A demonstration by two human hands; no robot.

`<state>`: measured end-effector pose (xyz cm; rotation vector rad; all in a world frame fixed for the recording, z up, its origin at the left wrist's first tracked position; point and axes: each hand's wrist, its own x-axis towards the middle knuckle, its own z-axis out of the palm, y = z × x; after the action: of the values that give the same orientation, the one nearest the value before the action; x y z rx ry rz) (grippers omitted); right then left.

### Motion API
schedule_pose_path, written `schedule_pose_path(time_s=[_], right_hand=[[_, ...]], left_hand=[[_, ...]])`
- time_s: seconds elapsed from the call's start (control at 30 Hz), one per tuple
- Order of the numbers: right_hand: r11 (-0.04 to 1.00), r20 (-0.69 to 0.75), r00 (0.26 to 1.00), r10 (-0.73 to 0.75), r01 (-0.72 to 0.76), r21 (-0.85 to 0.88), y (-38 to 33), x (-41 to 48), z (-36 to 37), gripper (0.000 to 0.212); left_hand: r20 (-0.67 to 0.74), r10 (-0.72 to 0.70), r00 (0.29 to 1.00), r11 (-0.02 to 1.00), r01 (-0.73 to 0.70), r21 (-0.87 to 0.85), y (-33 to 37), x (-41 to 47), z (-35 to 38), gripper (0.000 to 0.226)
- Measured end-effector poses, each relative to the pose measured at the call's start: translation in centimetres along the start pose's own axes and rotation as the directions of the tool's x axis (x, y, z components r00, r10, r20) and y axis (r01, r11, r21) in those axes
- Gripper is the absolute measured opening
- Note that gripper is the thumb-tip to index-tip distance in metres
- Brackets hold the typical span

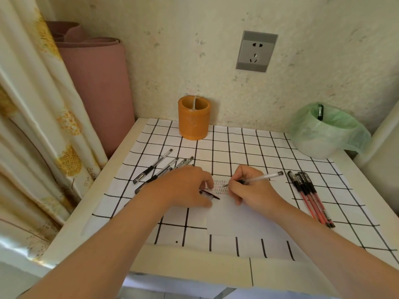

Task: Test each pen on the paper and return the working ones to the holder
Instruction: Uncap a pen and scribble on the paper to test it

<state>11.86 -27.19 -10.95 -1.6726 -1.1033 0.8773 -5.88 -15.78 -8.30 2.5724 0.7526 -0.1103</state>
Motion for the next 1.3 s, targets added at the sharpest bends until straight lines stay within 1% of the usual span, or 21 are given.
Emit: schedule_pose_path(time_s=[0.07,0.13,0.2,0.37,0.6,0.73,0.83,0.93,1.2,1.3], right_hand=[[0.999,0.014,0.999,-0.041,0.041,-0.032,0.41,0.06,-0.04,0.009],[0.992,0.049,0.994,-0.100,0.103,-0.068,0.69,0.01,-0.03,0.007],[0.983,0.073,0.988,-0.139,0.146,-0.109,0.90,-0.01,0.09,0.008],[0.970,0.108,0.975,-0.194,0.207,-0.128,1.04,-0.10,0.57,0.013],[0.972,0.108,0.972,-0.207,0.217,-0.095,0.99,-0.15,0.50,0.017],[0.969,0.117,0.973,-0.201,0.215,-0.121,1.14,-0.01,0.50,0.018],[0.963,0.126,0.972,-0.197,0.216,-0.160,1.16,0.06,0.56,0.018],[0.964,0.124,0.973,-0.196,0.214,-0.157,1.20,0.01,0.55,0.018],[0.961,0.115,0.976,-0.187,0.206,-0.186,1.11,0.01,0.64,0.020],[0.963,0.109,0.975,-0.192,0.209,-0.173,1.18,-0.04,0.63,0.019]], left_hand=[[0.004,0.009,1.000,0.999,-0.009,0.033,0.11,0.09,0.09,0.051],[0.007,0.019,1.000,0.998,-0.020,0.051,0.11,0.16,0.11,0.053],[0.010,0.026,1.000,0.998,-0.026,0.050,0.05,0.17,0.07,0.050],[0.012,0.040,0.999,0.999,-0.040,0.028,-0.23,0.21,-0.06,0.027],[-0.015,0.050,0.999,0.999,-0.049,0.005,-0.25,0.08,0.02,0.024],[0.003,0.045,0.999,0.998,-0.045,0.037,-0.26,0.19,0.07,0.042],[0.004,0.038,0.999,0.998,-0.039,0.041,-0.24,0.25,0.16,0.049],[0.003,0.037,0.999,0.997,-0.037,0.064,-0.28,0.22,0.29,0.056],[0.010,0.018,1.000,0.997,-0.018,0.077,0.00,0.10,0.24,0.060],[0.009,0.019,1.000,0.997,-0.020,0.068,0.00,0.03,0.27,0.060]])
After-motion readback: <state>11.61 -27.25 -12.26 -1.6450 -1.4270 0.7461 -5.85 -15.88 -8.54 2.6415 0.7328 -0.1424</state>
